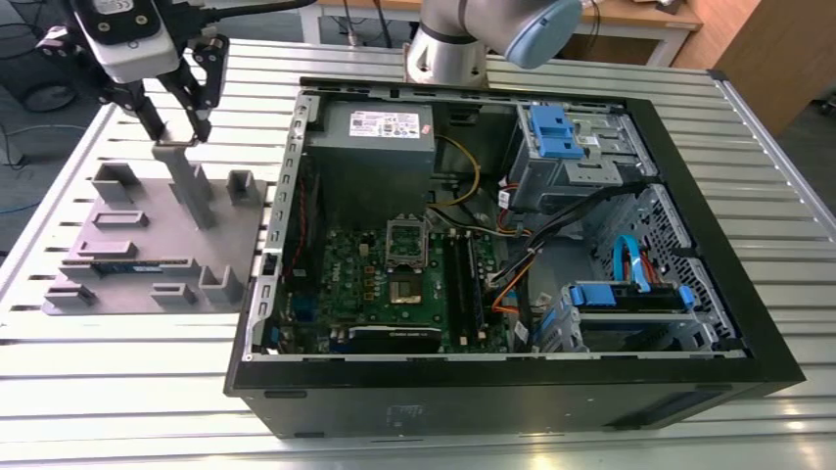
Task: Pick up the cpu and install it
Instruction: 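Pick up the cpu and move it towards the insertion slot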
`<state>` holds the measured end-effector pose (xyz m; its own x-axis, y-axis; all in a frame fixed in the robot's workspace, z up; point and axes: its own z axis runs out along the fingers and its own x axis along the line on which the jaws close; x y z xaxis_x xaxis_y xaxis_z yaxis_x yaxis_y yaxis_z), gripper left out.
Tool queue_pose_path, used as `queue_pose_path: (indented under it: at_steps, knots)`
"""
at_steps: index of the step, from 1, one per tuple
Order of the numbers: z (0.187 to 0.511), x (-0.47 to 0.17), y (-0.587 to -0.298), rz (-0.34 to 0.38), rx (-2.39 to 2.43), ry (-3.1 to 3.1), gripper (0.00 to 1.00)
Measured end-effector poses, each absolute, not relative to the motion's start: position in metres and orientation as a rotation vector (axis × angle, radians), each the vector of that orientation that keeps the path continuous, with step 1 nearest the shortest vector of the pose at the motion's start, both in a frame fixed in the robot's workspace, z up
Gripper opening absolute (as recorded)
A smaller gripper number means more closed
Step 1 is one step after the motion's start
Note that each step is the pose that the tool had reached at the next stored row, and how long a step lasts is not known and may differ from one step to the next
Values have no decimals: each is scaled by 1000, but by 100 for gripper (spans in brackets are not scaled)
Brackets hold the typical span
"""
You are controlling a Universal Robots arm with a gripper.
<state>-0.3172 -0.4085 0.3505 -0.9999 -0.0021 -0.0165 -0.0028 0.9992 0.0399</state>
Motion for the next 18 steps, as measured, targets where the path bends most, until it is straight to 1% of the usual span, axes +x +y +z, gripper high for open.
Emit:
queue_pose_path:
  at_steps: [18]
  knots:
    - [353, -312, -408, 62, -4, 3125, 47]
